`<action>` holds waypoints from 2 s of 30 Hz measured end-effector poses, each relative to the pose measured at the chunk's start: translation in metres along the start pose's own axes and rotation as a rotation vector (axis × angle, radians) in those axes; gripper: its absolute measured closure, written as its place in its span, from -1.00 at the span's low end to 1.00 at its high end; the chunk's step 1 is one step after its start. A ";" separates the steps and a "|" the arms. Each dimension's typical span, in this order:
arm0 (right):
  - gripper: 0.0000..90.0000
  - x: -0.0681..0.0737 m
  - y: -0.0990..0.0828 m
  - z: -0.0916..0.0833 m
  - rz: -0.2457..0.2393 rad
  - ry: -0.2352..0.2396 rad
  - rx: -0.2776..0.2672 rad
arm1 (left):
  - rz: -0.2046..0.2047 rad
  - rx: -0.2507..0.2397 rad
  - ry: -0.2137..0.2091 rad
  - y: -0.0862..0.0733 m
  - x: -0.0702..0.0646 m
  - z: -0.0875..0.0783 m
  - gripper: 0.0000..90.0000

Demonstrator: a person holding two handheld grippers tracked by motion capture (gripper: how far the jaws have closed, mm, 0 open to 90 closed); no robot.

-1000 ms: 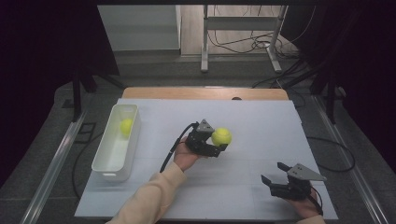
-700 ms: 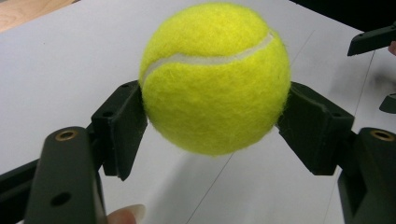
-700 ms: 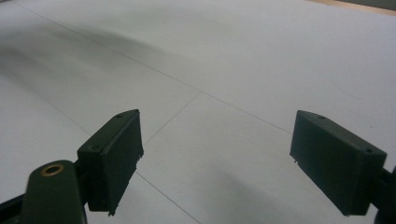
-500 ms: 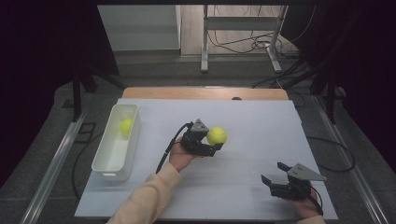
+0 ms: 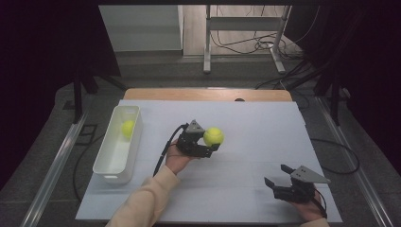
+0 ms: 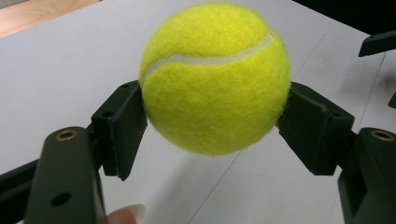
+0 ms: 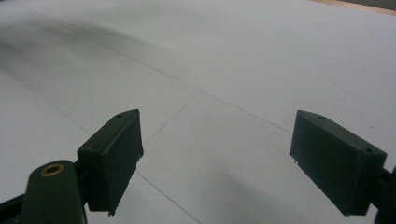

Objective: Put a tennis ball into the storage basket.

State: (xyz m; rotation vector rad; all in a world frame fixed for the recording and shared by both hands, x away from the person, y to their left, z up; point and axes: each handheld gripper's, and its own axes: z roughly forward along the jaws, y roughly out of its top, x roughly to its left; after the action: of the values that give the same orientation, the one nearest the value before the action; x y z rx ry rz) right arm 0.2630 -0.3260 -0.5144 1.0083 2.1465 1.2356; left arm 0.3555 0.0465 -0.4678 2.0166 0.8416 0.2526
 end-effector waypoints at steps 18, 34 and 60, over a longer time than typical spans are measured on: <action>-0.62 0.000 0.000 0.000 -0.002 0.000 0.001 | -0.008 -0.014 0.034 -0.009 0.008 -0.018 -0.41; -0.62 0.000 0.000 0.000 -0.003 -0.002 0.001 | -0.031 -0.042 0.056 -0.013 0.015 -0.035 -0.41; -0.62 0.001 0.001 0.000 -0.005 0.001 0.002 | -0.062 -0.093 0.089 -0.018 0.026 -0.061 -0.41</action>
State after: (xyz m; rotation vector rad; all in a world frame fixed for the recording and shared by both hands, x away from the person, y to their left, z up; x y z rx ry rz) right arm 0.2625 -0.3246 -0.5141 1.0030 2.1498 1.2319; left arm 0.3368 0.1109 -0.4515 1.9013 0.9299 0.3420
